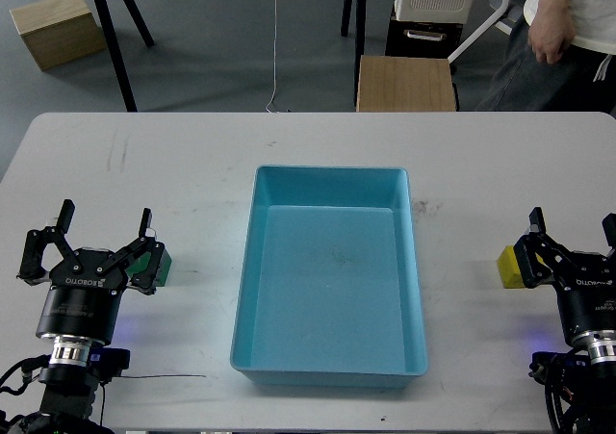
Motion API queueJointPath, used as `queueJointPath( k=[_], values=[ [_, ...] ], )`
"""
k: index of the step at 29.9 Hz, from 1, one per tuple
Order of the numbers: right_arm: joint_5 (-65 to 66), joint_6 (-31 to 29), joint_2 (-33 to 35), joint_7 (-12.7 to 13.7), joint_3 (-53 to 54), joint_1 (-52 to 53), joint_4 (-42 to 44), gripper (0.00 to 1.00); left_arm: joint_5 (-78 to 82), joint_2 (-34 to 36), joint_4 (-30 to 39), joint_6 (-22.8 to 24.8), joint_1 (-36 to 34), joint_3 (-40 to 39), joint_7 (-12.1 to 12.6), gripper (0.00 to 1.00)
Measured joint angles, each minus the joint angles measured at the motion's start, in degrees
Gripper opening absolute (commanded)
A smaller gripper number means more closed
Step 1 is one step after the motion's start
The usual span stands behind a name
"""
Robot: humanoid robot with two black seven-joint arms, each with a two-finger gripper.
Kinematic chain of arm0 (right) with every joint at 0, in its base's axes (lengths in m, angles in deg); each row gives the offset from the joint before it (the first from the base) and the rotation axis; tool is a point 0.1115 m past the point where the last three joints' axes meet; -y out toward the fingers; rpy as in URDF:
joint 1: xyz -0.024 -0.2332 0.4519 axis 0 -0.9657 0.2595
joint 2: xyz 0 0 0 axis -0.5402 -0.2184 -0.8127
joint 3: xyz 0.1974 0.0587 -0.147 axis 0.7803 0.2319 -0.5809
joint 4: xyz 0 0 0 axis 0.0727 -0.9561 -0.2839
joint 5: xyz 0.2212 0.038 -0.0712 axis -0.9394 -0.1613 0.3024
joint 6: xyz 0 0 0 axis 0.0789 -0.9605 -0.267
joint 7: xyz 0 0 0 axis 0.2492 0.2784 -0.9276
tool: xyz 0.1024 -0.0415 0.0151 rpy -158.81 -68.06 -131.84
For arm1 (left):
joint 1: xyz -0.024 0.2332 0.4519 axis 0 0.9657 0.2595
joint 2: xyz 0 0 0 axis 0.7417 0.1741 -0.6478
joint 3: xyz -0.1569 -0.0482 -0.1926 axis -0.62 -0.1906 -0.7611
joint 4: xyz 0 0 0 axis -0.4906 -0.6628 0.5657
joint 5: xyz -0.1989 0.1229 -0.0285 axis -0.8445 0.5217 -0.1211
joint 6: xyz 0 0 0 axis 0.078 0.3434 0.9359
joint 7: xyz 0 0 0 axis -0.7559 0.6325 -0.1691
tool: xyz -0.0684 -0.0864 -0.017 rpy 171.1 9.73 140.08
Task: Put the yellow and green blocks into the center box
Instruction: 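Close the right gripper on the yellow cube beside it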
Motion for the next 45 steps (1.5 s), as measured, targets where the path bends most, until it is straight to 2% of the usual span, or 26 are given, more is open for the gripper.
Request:
queueJointPath(
  k=[8, 12, 17, 22, 25, 29, 31, 33, 36, 39, 43, 45],
  values=[
    [2.59, -2.39, 1.29, -0.07, 2.59, 0.22, 2.36, 0.99, 0.24, -0.13, -0.88, 0.02, -0.65, 0.50, -0.16, 1.00],
    [16.68, -1.28, 6.39, -0.18, 9.89, 2.55, 3.19, 0.99, 0.24, -0.14, -1.02, -0.07, -0.97, 0.65, -0.22, 1.00],
    [38.58, 5.55, 19.18, -0.12, 15.87, 9.89, 3.41, 0.99, 0.24, -0.16, -1.88, -0.08, -1.02, 0.67, -0.26, 1.00],
    [51.08, 6.26, 34.58, -0.08, 11.52, 17.00, 4.29, 0.99, 0.24, -0.35, -2.58, -0.08, -1.16, 0.63, -0.34, 1.00],
    [57.21, 5.46, 43.94, 0.50, 3.04, 23.30, 6.76, 0.99, 0.24, -0.40, -2.69, -0.08, -1.56, 0.59, -0.47, 1.00],
    [59.95, 4.16, 55.20, 1.83, -14.51, 34.93, 11.12, 0.99, 0.24, -0.43, -2.76, -0.08, -1.79, 0.58, -0.52, 1.00],
    [60.21, 3.90, 58.47, 4.24, -24.91, 42.58, 11.98, 0.99, 0.24, -0.78, -2.95, -0.08, -1.81, 0.58, -0.52, 1.00],
    [60.68, 3.72, 61.52, 7.94, -36.62, 51.43, 12.11, 0.99, 0.24, -1.60, -3.58, -0.08, -1.86, 0.58, -0.52, 1.00],
    [62.63, 3.27, 64.02, 11.73, -52.37, 63.36, 11.87, 0.98, 0.24, -2.65, -4.48, -0.08, -2.45, 0.60, -0.52, 1.00],
    [67.27, 3.04, 64.43, 14.11, -66.04, 72.49, 10.92, 0.98, 0.24, -3.12, -4.95, -0.08, -2.93, 0.65, -0.52, 1.00],
    [74.50, 2.98, 63.89, 16.96, -76.71, 77.40, 8.46, 0.98, 0.24, -3.86, -5.31, -0.08, -3.11, 0.67, -0.52, 1.00],
    [77.73, 2.95, 62.58, 20.32, -79.50, 77.76, 7.67, 0.98, 0.24, -4.05, -5.47, -0.08, -3.16, 0.66, -0.52, 1.00]
  ],
)
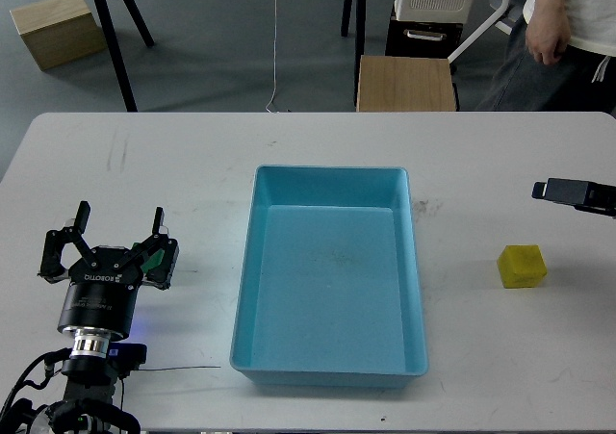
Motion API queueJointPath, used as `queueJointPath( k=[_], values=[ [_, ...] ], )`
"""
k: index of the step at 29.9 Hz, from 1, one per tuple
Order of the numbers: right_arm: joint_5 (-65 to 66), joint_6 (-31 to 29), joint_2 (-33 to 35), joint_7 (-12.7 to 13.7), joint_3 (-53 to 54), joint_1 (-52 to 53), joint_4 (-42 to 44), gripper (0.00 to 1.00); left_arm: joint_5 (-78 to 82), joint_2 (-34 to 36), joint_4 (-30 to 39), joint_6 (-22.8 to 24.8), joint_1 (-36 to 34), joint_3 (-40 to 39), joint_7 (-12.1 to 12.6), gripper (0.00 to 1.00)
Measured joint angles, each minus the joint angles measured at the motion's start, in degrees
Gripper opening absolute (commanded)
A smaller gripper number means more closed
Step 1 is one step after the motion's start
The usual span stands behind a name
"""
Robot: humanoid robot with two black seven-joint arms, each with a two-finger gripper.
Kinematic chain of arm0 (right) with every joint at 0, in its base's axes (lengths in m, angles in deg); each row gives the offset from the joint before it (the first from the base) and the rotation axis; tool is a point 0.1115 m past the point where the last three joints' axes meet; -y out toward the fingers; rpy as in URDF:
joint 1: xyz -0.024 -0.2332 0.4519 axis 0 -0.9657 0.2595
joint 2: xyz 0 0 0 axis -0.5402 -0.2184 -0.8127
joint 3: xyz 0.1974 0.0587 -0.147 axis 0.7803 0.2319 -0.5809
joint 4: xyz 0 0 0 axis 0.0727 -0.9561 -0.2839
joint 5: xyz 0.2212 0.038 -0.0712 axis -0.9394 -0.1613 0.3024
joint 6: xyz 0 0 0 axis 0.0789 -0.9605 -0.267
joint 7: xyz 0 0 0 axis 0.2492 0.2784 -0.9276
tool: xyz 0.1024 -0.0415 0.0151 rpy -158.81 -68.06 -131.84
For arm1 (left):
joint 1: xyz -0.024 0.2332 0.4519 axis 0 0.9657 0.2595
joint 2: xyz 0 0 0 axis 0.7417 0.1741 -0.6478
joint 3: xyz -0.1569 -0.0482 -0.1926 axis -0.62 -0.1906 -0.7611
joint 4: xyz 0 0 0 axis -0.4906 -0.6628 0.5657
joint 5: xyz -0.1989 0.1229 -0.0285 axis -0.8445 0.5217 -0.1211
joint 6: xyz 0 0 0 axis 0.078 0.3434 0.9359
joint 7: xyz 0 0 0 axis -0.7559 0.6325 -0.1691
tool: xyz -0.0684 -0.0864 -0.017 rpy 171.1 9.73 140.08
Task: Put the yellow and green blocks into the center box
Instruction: 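Close the right gripper on the yellow cube beside it, then lift the yellow cube with the right gripper toward the tray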
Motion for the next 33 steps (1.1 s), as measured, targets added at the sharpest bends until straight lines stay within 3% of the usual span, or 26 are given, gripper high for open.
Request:
queueJointPath(
  k=[4, 10, 13, 21, 32, 33],
  values=[
    [2.87, -0.01, -3.54, 7.09, -2.56, 0.00, -0.34, 0.98, 0.00, -0.18, -0.43, 0.00, -0.05, -0.11, 0.00, 1.00],
    [3.35, 0.01, -8.78, 12.78, -3.34, -0.47, -0.31, 0.98, 0.00, -0.55, -0.82, 0.01, -0.05, -0.25, 0.00, 1.00],
    [3.26, 0.05, -10.41, 14.69, -3.41, -0.80, -0.37, 0.98, 0.00, -0.72, -0.90, 0.02, -0.05, -0.43, 0.00, 1.00],
    [3.39, 0.08, -11.41, 15.99, -3.42, -1.62, -0.45, 0.96, -0.01, -0.77, -1.11, 0.06, -0.05, -0.68, 0.00, 1.00],
    [3.86, 0.21, -13.65, 18.56, -3.42, -4.19, 1.23, 0.57, -0.01, -0.84, -1.63, 0.07, -0.05, -0.67, 0.00, 1.00],
    [3.81, 0.31, -14.10, 18.58, -3.42, -4.19, 1.69, 0.50, -0.01, -0.84, -1.63, 0.07, -0.05, -0.68, 0.00, 1.00]
  ],
)
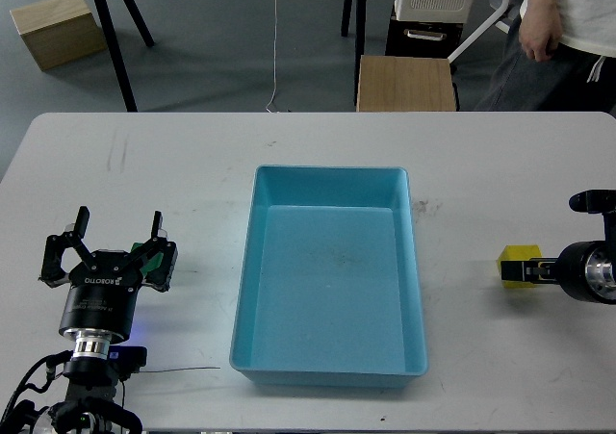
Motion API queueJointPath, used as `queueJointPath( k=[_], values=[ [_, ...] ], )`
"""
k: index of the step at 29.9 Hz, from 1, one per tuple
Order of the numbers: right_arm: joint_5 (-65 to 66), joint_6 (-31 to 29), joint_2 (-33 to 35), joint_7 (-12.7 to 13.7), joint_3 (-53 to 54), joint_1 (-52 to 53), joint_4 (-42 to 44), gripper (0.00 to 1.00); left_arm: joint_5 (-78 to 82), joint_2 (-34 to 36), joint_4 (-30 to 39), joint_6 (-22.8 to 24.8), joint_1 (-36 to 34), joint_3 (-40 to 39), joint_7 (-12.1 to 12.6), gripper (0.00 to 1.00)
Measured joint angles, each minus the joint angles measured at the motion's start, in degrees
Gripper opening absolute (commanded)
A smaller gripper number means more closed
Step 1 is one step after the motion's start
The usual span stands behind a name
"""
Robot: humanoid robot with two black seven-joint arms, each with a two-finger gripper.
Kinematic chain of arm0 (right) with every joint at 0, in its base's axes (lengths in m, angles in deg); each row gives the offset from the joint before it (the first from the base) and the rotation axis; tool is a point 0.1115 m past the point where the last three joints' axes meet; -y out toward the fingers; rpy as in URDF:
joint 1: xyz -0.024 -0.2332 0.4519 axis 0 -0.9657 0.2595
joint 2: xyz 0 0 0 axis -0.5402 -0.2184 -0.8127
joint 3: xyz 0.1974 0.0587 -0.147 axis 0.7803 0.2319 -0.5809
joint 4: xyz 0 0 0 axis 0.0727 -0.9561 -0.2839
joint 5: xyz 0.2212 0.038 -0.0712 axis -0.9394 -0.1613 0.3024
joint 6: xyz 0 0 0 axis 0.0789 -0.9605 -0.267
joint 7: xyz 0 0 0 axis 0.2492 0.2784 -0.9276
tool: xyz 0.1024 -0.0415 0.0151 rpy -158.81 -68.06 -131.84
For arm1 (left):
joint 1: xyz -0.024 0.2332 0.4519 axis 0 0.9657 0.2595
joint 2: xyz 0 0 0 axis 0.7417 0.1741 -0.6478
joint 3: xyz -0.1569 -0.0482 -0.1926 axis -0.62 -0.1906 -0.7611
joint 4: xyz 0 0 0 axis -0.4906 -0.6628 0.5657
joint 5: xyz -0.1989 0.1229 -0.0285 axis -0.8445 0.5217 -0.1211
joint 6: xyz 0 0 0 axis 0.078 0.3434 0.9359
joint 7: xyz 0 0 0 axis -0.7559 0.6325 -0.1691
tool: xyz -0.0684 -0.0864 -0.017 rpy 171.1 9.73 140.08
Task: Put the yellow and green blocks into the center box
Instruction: 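Lift the yellow cube with the right gripper toward the tray, then lower the yellow cube into the tray and open the right gripper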
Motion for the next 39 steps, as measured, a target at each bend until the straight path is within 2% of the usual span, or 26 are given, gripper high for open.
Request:
queueJointPath(
  k=[3, 6, 10, 14, 16, 18, 21, 24, 28, 29, 30, 32, 36, 39],
  values=[
    [-0.25, 0.14, -1.03, -0.03, 0.06, 0.00, 1.63, 0.24, 0.00, 0.00, 0.00, 0.02, 0.00, -0.08, 0.00, 1.00],
    [-0.44, 0.15, -1.46, -0.40, 0.18, 0.00, 2.66, 0.05, 0.00, 0.00, 0.00, 0.02, 0.02, -0.10, -0.06, 1.00],
    [-0.47, 0.11, -1.59, -1.18, 1.91, 0.44, 3.22, 0.01, 0.00, 0.01, -0.08, 0.02, 0.09, -0.13, -0.08, 1.00],
    [-0.38, -0.24, -1.42, -1.98, 10.85, 1.72, 5.96, 0.01, 0.00, 0.03, -0.09, 0.02, 0.09, -0.12, -0.08, 1.00],
    [-0.13, -1.22, -1.10, -4.01, 14.70, 3.40, 6.66, 0.01, 0.00, 0.05, -0.09, 0.02, 0.10, -0.12, -0.09, 1.00],
    [0.15, -3.28, -0.88, -8.15, 16.41, 7.03, 6.87, 0.01, 0.00, 0.04, -0.09, 0.02, 0.10, -0.10, -0.09, 1.00],
    [1.28, -6.81, -0.80, -17.19, 16.95, 13.27, 6.99, 0.02, 0.00, 0.03, -0.10, 0.02, 0.10, -0.09, -0.09, 1.00],
    [6.89, -9.22, -0.79, -28.53, 17.03, 17.69, 7.20, 0.02, 0.00, 0.07, -0.09, 0.02, 0.10, -0.11, -0.09, 1.00],
    [20.16, -11.27, -1.62, -46.05, 16.71, 22.66, 6.96, 0.02, 0.00, 0.08, -0.10, 0.02, 0.10, -0.12, -0.09, 1.00],
    [23.50, -11.51, -2.37, -48.99, 16.24, 23.74, 6.85, 0.02, 0.00, 0.08, -0.09, 0.02, 0.09, -0.12, -0.09, 1.00],
    [27.27, -11.71, -3.56, -51.14, 15.41, 24.89, 6.74, 0.02, 0.00, 0.08, -0.09, 0.02, 0.09, -0.11, -0.09, 1.00],
    [34.67, -11.86, -6.21, -52.90, 12.63, 27.56, 6.66, 0.02, 0.00, 0.05, -0.08, 0.02, 0.10, -0.12, -0.09, 1.00],
    [43.92, -11.91, -11.62, -53.45, 4.41, 33.11, 6.76, 0.03, 0.00, 0.06, -0.02, 0.02, 0.02, -0.18, -0.09, 1.00],
    [46.86, -11.92, -18.30, -53.49, -2.79, 36.55, 7.22, 0.03, 0.00, 0.06, 0.02, 0.02, -0.02, -0.25, -0.09, 1.00]
  ],
)
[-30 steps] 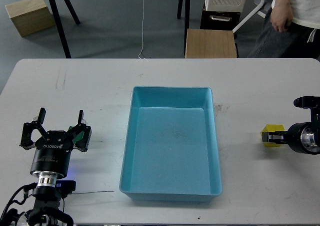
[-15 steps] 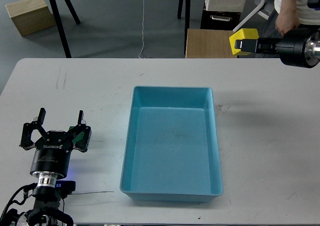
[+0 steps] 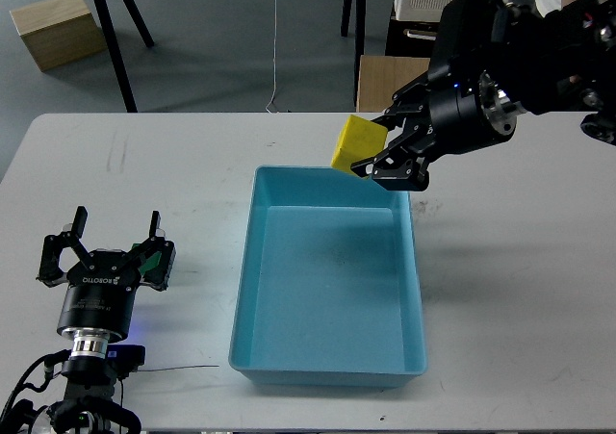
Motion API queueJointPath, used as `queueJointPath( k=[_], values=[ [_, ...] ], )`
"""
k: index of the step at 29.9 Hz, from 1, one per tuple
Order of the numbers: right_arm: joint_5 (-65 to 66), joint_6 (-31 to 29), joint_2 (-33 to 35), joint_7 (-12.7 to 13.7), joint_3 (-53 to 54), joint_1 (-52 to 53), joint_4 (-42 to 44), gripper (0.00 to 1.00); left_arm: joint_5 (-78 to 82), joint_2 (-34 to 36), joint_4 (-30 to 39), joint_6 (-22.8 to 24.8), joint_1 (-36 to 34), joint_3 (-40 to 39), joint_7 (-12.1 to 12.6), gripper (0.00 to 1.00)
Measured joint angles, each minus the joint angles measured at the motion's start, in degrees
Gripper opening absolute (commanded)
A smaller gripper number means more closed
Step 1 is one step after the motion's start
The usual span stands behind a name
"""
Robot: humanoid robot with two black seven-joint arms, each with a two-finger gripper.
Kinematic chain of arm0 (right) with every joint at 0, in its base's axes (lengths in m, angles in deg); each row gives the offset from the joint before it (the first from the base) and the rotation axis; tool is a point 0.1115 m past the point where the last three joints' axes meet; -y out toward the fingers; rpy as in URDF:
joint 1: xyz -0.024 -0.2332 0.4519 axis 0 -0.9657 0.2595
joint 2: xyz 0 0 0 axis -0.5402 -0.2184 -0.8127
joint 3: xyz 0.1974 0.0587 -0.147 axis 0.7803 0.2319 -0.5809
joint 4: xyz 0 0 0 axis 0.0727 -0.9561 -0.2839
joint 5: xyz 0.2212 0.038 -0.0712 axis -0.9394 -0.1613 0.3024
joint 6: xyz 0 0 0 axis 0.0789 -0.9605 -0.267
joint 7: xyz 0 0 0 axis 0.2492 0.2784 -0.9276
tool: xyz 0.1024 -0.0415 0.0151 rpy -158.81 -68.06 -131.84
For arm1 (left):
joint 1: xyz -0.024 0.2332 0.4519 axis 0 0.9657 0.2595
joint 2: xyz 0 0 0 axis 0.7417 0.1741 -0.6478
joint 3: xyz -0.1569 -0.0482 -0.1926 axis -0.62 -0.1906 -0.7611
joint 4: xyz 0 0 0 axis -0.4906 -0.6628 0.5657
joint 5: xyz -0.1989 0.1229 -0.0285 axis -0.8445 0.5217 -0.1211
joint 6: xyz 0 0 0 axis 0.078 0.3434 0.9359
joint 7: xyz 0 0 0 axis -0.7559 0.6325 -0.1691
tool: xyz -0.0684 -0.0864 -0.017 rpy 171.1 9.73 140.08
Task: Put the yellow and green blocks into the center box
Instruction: 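Lower the yellow cube into the tray and open the right gripper, then withdraw the right gripper away from the tray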
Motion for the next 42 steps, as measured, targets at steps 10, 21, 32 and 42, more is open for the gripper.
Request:
queueJointPath(
  k=[10, 21, 32, 42],
  values=[
    [4.57, 0.01, -18.88, -0.01, -14.22, 0.69, 6.36, 0.07, -0.09, -0.04, 0.15, -0.16, -1.17, -1.01, 0.00, 1.00],
    [4.20, 0.59, -26.48, 0.00, -17.47, -7.32, 15.29, 0.97, -0.09, 0.02, 0.20, -0.18, -1.30, -1.69, 0.00, 1.00],
    [0.15, 0.96, -16.86, 0.00, -7.99, -5.30, 15.27, 0.99, 0.13, 1.60, 0.16, -1.00, -5.32, -1.34, 0.16, 1.00],
    [-10.59, 1.61, -7.23, 0.00, 28.64, -8.50, 15.27, 0.99, 0.63, 18.33, 0.13, -4.93, -17.09, -1.63, 0.78, 1.00]
  ],
)
